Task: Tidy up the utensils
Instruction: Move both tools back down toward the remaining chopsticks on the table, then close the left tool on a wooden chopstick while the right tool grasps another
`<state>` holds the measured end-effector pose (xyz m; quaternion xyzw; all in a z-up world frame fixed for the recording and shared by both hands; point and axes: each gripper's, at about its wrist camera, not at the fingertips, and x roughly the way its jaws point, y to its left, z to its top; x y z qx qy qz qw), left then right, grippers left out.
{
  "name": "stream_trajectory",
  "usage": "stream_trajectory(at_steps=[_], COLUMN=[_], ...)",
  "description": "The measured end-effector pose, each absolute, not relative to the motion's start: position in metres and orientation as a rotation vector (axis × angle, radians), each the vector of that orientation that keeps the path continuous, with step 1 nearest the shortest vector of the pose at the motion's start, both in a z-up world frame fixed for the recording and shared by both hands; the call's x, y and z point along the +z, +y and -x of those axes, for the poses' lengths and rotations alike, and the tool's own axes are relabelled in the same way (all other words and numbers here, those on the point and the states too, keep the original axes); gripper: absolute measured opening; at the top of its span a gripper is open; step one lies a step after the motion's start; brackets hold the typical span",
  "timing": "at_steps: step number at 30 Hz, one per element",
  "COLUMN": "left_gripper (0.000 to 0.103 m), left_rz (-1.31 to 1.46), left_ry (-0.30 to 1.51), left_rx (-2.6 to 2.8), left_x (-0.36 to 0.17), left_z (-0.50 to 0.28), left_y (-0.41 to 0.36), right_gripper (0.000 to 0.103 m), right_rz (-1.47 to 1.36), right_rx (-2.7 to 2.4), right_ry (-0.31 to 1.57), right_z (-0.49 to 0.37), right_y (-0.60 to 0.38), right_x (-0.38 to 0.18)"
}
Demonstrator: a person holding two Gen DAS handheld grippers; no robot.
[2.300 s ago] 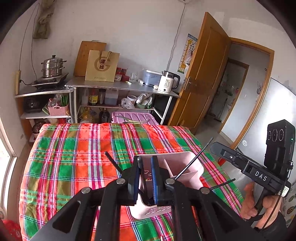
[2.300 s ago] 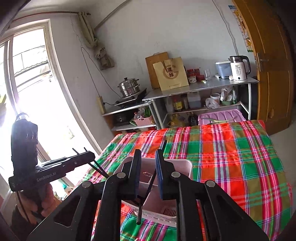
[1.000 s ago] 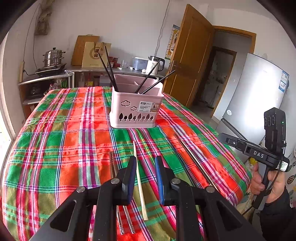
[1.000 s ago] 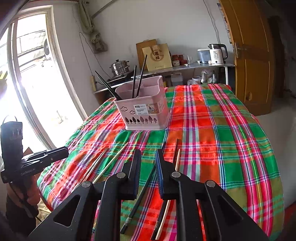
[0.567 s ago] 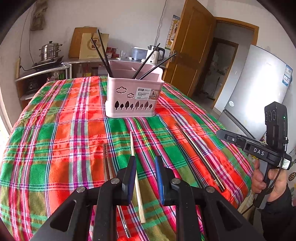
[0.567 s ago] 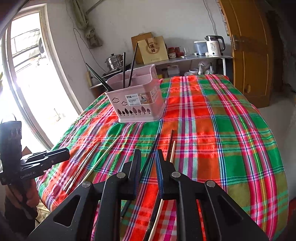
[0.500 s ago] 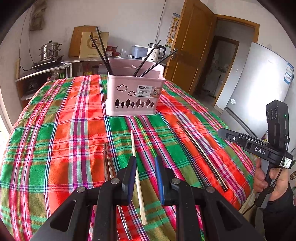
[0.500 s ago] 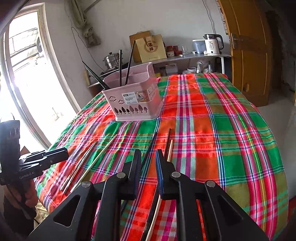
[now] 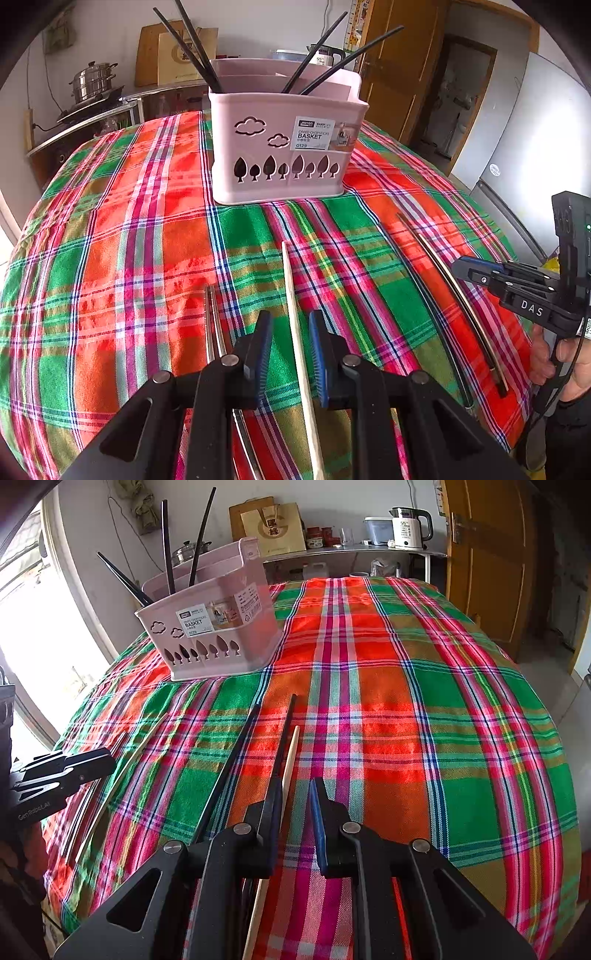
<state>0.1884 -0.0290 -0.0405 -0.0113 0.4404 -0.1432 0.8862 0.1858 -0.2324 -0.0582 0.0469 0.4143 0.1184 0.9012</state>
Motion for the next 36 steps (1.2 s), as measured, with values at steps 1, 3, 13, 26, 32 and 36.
stream_trajectory(at_steps=[1, 3, 13, 26, 32, 36], left_gripper=[0.020, 0.020, 0.020, 0.020, 0.020, 0.020], left_rz=[0.024, 0.025, 0.010, -0.009, -0.028, -0.081], left_ry=[0.920, 0.926, 0.944, 0.954, 0.963, 0.965], left_rx=[-0.298, -0.299, -0.291, -0.283, -0.277, -0.275], left_x=[-0.042, -0.045, -0.051, -0.054, -0.054, -0.055], left_z=[-0.190, -0.193, -0.201, -0.208, -0.214, -0.217], left_y=[-0.029, -0.030, -0.034, -0.038, -0.042, -0.049], right_gripper=[0.016, 0.016, 0.016, 0.016, 0.015, 0.012], right_rz=[-0.098, -0.096, -0.070, -0.029, 0.047, 0.049], right_rx=[0.248, 0.253, 0.243, 0.242, 0.222, 0.199], right_ry=[0.858, 0.856, 0.876, 0.896, 0.910, 0.916], right_z=[-0.186, -0.186, -0.191, -0.193, -0.197, -0.202], right_y=[-0.232, -0.233, -0.229, -0.223, -0.215, -0.223], right_x=[-0.058, -0.057, -0.060, -0.062, -0.063, -0.062])
